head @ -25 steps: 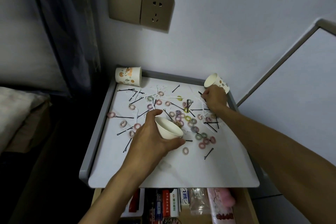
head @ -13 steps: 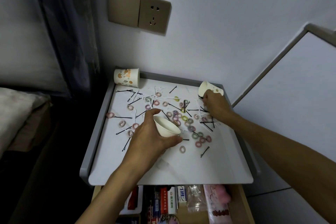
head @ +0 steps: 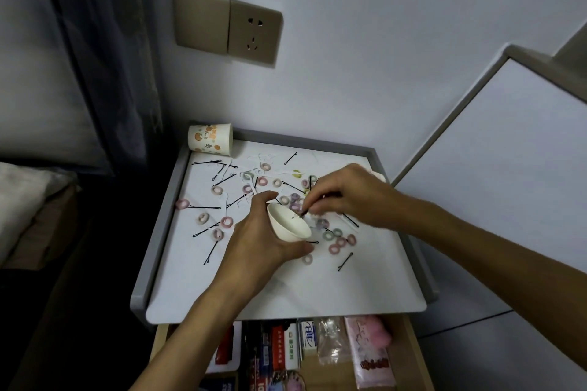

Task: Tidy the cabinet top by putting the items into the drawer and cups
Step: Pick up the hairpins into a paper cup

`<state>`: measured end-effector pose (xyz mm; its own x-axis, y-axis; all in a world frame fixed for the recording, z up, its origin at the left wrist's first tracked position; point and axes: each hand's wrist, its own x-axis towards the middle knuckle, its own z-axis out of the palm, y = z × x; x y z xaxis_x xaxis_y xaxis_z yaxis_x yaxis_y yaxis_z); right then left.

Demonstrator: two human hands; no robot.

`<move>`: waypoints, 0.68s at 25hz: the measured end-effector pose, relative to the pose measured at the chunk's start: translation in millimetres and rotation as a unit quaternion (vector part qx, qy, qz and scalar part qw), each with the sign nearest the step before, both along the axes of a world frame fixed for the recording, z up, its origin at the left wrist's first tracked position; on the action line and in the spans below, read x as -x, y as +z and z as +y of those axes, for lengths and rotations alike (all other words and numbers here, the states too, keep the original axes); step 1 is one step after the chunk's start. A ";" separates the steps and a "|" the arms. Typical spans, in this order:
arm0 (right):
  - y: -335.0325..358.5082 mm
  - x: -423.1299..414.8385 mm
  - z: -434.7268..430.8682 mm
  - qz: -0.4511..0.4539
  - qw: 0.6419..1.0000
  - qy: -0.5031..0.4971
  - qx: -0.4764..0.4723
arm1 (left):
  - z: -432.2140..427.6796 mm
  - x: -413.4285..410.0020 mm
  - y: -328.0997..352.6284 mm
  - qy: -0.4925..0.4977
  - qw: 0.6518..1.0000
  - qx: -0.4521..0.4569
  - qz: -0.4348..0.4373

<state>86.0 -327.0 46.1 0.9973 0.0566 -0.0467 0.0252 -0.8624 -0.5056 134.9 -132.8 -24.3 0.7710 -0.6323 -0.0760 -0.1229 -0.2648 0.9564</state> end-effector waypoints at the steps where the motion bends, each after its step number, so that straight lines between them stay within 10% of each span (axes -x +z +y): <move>1: -4.5 1.1 9.0 -0.001 1.000 0.016 -0.004 | -0.7 0.6 -0.8 -0.004 1.000 -0.004 -0.002; 10: -31.8 23.3 0.1 -0.056 0.982 -0.126 -0.132 | -1.7 5.1 -2.6 -0.016 1.000 -0.017 -0.017; 17: -89.3 27.4 -117.3 -0.066 0.906 -0.374 0.185 | 1.1 3.4 -3.1 -0.008 1.000 -0.003 -0.005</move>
